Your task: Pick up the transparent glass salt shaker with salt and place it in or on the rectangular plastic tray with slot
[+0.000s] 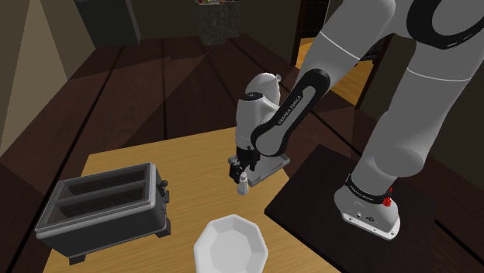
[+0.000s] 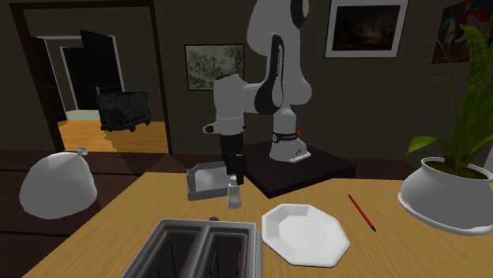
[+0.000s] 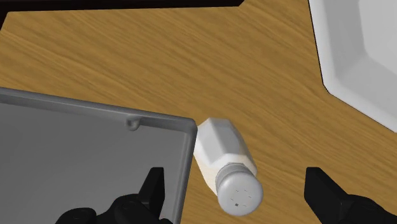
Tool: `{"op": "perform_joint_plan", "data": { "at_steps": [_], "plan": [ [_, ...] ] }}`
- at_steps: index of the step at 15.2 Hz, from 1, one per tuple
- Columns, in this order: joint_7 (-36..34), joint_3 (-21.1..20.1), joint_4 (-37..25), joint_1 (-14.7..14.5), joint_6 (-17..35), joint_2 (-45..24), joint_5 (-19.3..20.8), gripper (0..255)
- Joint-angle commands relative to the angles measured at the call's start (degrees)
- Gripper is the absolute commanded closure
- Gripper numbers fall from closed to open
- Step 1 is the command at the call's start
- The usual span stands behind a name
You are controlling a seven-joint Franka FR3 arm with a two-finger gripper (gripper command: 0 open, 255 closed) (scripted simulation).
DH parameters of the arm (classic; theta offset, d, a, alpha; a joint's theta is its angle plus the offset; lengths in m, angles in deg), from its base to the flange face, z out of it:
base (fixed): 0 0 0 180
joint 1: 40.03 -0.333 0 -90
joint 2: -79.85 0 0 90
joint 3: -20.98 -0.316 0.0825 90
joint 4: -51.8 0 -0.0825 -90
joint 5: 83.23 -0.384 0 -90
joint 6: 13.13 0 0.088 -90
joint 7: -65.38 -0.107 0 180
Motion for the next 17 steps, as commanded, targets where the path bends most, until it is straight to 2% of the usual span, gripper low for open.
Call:
{"op": "perform_joint_plan", "data": {
  "at_steps": [1, 8, 9, 17],
  "plan": [
    [-0.6, 0.1, -0.2, -0.1, 1.6, -1.8, 0.9, 0],
    [-0.6, 0.2, -0.2, -0.1, 1.6, -1.8, 0.9, 0],
    [-0.6, 0.2, -0.2, -0.1, 1.6, -1.8, 0.9, 255],
    [-0.6, 0.2, -0.1, -0.1, 1.6, -1.8, 0.9, 255]
  ]
}}
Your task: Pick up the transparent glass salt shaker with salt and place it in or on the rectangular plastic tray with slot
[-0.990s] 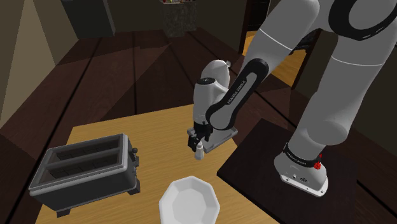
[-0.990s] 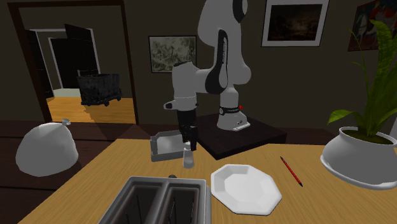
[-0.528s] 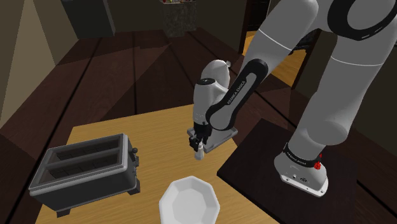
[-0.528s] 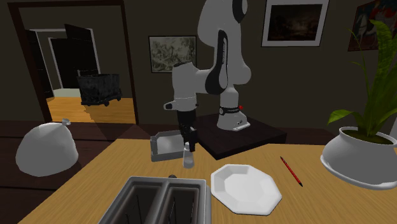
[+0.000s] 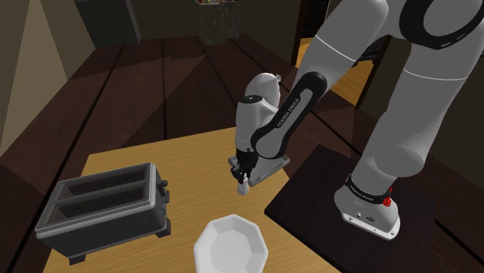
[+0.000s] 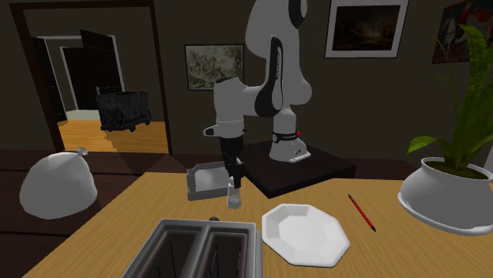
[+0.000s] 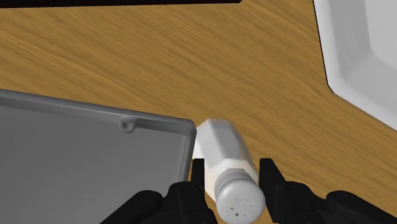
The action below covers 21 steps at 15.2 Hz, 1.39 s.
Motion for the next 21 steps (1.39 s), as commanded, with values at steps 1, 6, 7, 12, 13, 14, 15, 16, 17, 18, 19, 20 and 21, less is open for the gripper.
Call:
{"op": "perform_joint_plan", "data": {
  "at_steps": [1, 6, 7, 12, 13, 14, 15, 16, 17, 18, 19, 20, 21],
  "plan": [
    [0.0, 0.0, 0.0, 0.0, 0.0, -0.1, 0.0, 255],
    [1.1, -0.4, -0.1, 0.2, -4.6, 4.6, -2.0, 255],
    [1.3, -0.5, -0.2, 0.2, -5.6, 5.5, -2.3, 255],
    [1.9, -0.4, -0.8, 0.1, -10.3, 9.7, -3.6, 255],
    [2.0, -0.3, -0.9, 0.0, -11.2, 10.5, -3.8, 255],
    [2.1, -0.2, -1.1, 0.0, -12.2, 11.3, -4.0, 255],
    [2.1, -0.2, -1.3, 0.0, -13.1, 12.1, -4.2, 255],
    [2.2, -0.1, -1.5, 0.0, -14.0, 12.9, -4.3, 255],
    [2.2, 0.0, -1.7, -0.1, -15.0, 13.6, -4.4, 255],
    [2.3, 0.1, -1.9, -0.1, -15.9, 14.3, -4.5, 255],
    [2.3, 0.1, -2.1, -0.1, -16.9, 15.0, -4.6, 255],
    [2.3, 0.2, -2.4, -0.1, -17.8, 15.7, -4.7, 255],
    [2.3, 0.3, -2.6, -0.2, -18.7, 16.4, -4.8, 255]
  ]
}}
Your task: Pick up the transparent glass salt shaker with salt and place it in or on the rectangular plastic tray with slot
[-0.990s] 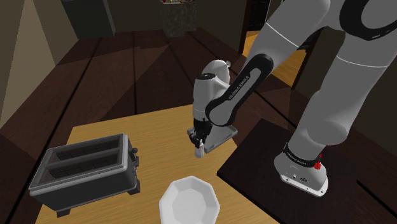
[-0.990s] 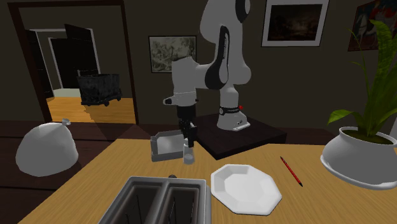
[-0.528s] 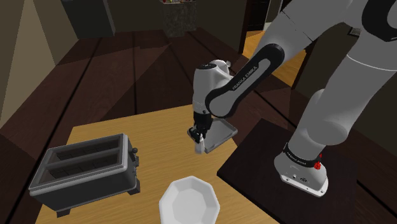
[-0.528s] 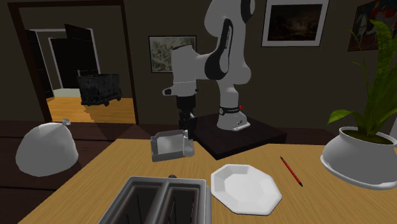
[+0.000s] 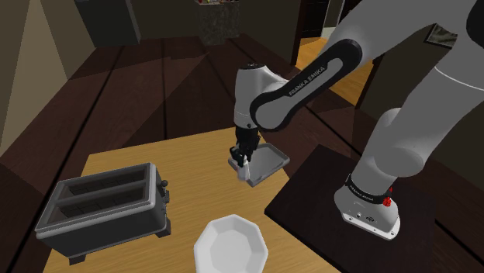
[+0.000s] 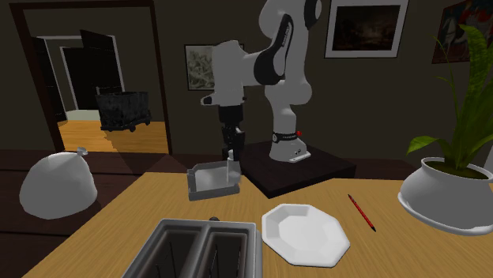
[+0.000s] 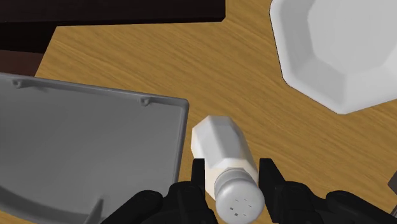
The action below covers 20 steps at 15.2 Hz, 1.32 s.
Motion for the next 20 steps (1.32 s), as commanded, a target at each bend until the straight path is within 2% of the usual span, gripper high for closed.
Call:
{"op": "perform_joint_plan", "data": {
  "at_steps": [1, 13, 20],
  "plan": [
    [0.1, 0.2, -0.4, -0.1, -2.0, 1.6, -0.2, 255],
    [-0.1, 1.4, -4.6, -0.1, -12.5, 8.0, -0.3, 255],
    [9.8, 9.1, -4.0, 4.4, -17.4, 12.0, 2.2, 255]
  ]
}}
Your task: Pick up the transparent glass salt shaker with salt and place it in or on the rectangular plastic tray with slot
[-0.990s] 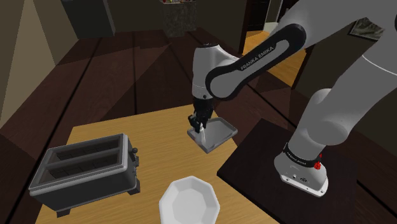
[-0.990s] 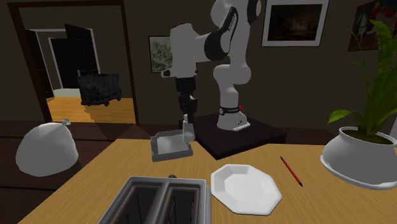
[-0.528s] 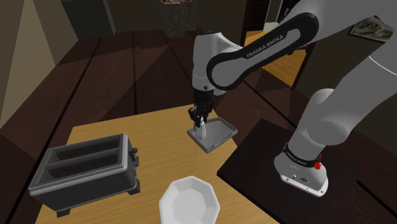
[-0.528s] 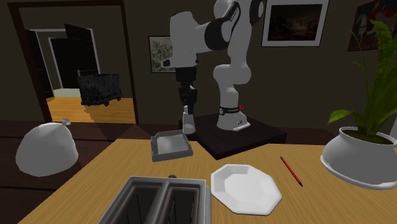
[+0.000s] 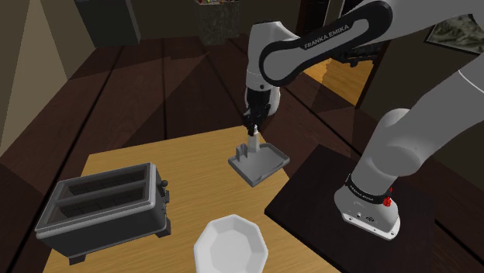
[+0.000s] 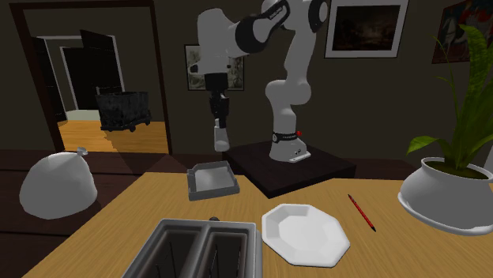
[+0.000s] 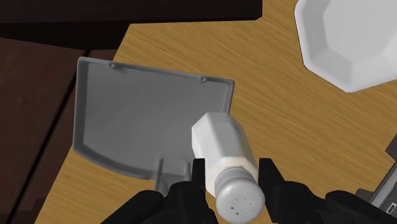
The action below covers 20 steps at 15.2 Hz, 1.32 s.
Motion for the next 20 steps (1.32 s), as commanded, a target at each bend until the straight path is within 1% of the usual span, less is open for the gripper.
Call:
{"op": "perform_joint_plan", "data": {
  "at_steps": [1, 5, 6, 20],
  "plan": [
    [2.9, 2.2, -0.1, 1.3, -1.4, 0.8, 0.9, 255],
    [8.2, 6.4, -1.6, 4.2, -4.0, 1.2, 3.0, 255],
    [8.8, 6.9, -1.8, 4.5, -4.3, 1.2, 3.3, 255],
    [10.0, 6.4, 4.5, 4.2, 8.0, -4.7, 2.4, 255]
  ]
}}
